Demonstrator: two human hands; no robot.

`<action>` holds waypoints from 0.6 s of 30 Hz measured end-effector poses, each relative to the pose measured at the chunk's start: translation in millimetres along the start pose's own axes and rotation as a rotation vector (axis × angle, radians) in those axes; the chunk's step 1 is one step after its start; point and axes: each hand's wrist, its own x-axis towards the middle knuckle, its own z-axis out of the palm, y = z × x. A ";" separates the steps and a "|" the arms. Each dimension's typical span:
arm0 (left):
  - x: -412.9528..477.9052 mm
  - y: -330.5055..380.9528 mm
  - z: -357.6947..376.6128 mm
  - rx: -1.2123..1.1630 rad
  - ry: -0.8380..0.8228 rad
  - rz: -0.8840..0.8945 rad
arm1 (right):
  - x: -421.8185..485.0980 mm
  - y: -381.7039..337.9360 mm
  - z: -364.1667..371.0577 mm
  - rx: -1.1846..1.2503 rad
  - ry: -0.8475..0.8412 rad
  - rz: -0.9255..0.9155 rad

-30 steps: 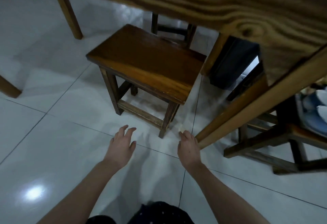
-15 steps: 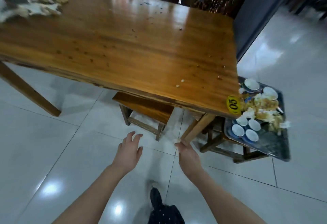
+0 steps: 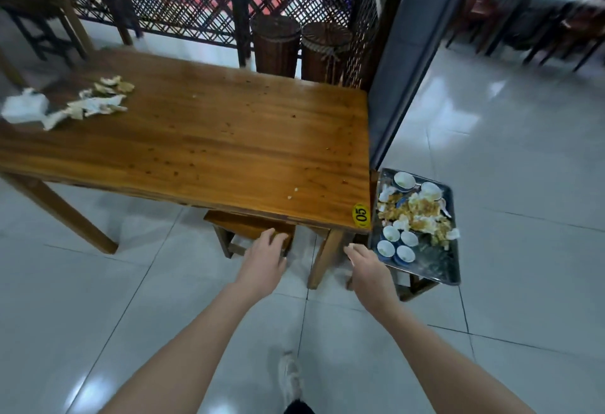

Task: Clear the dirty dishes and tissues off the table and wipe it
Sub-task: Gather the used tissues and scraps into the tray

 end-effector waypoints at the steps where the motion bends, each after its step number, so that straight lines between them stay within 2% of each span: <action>1: 1.2 8.5 -1.1 0.000 0.002 0.009 | -2.6 6.4 -8.3 0.003 0.017 0.006; 10: 31.7 78.9 13.9 0.040 -0.046 0.085 | -8.2 85.5 -47.8 0.045 0.050 0.192; 18: 139.2 173.1 30.3 0.053 -0.071 0.145 | 47.3 203.6 -70.0 0.054 -0.026 0.326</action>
